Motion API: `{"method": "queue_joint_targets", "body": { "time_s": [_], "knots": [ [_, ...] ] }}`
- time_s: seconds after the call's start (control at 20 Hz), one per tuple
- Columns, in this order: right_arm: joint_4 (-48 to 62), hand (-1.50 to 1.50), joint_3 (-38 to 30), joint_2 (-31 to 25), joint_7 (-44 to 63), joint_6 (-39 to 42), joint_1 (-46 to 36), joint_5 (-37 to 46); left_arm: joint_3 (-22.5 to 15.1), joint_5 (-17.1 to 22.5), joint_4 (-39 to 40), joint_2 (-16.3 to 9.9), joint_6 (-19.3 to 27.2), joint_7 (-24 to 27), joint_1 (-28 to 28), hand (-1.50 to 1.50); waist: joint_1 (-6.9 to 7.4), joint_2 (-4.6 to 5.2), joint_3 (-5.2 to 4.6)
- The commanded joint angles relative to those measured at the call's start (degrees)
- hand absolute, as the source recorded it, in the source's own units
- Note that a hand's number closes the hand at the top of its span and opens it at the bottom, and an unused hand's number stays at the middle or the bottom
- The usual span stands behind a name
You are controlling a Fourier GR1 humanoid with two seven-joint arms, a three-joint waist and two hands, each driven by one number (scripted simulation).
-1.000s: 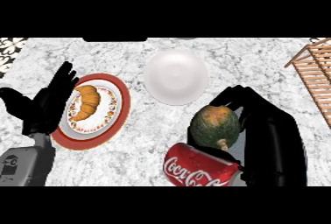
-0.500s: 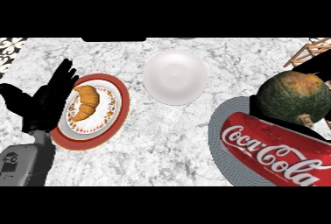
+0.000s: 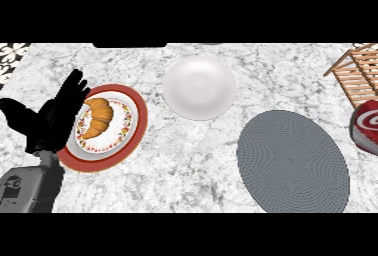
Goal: Pick the squash from the placemat and place it in the tiered shelf
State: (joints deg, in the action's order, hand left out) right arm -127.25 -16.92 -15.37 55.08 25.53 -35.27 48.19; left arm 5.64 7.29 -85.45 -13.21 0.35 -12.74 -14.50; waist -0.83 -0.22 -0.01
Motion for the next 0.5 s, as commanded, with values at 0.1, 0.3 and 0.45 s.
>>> {"method": "queue_joint_targets", "body": {
  "time_s": [0.1,0.3,0.45],
  "knots": [
    [3.47,1.5,-14.51,-5.58,-2.04,1.72,3.71,-7.91,-0.01,-0.19,-2.81,0.16,0.48,-1.73,0.88,0.0,0.5,0.07,0.04],
    [5.73,1.5,-23.93,-8.81,-9.05,1.06,9.21,-13.76,0.31,0.41,-2.89,0.22,-0.11,-2.5,0.56,0.0,0.37,0.08,0.06],
    [9.72,1.5,-27.01,-12.34,-11.19,2.29,9.66,-18.0,0.2,-1.51,2.89,1.37,0.48,1.46,-2.0,0.0,0.27,0.2,0.02]
  ]
}}
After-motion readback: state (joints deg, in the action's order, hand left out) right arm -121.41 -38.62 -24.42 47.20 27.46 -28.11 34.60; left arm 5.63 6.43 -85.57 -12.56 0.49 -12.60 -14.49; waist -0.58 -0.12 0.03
